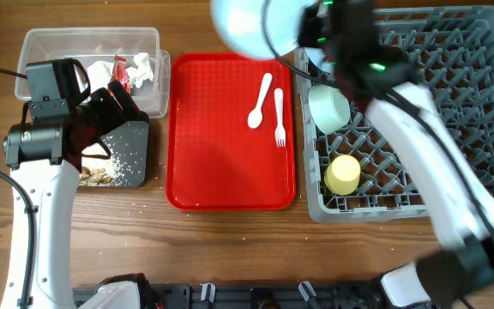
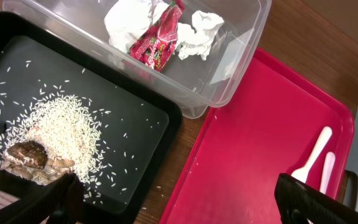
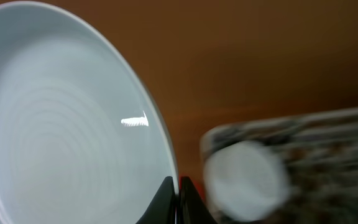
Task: Sort waste into correct bins and load items into the dishwasher rack
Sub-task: 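Carry the plate to the rack's back edge and stand it upright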
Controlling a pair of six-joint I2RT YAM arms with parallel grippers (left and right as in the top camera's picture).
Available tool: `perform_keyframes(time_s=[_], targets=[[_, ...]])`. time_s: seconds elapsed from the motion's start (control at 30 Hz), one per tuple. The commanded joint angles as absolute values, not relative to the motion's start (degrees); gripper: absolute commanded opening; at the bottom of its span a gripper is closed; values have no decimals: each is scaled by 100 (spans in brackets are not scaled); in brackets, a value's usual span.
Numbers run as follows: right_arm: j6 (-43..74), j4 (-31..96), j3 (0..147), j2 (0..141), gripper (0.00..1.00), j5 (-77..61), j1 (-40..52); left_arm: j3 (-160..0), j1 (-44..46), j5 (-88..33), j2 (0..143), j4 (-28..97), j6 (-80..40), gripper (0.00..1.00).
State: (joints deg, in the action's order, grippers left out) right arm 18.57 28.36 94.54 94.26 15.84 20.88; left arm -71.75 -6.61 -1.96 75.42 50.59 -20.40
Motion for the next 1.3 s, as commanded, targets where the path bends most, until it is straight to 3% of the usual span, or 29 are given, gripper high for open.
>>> perform_keyframes(time_s=[0.0, 0.17, 0.5, 1.27], targets=[[735, 3124, 9476, 9083, 4, 4611, 1900, -7240, -703, -141, 7542, 5046, -2010, 100], [-336, 3120, 9360, 9282, 4, 6556, 1332, -7240, -703, -141, 7542, 5046, -2010, 100], [-1822, 2373, 9334, 10624, 4, 6420, 974, -7240, -703, -141, 7542, 5046, -2010, 100], [-1778, 2270, 9334, 11050, 4, 5186, 993, -7240, -698, -139, 7542, 5046, -2010, 100]])
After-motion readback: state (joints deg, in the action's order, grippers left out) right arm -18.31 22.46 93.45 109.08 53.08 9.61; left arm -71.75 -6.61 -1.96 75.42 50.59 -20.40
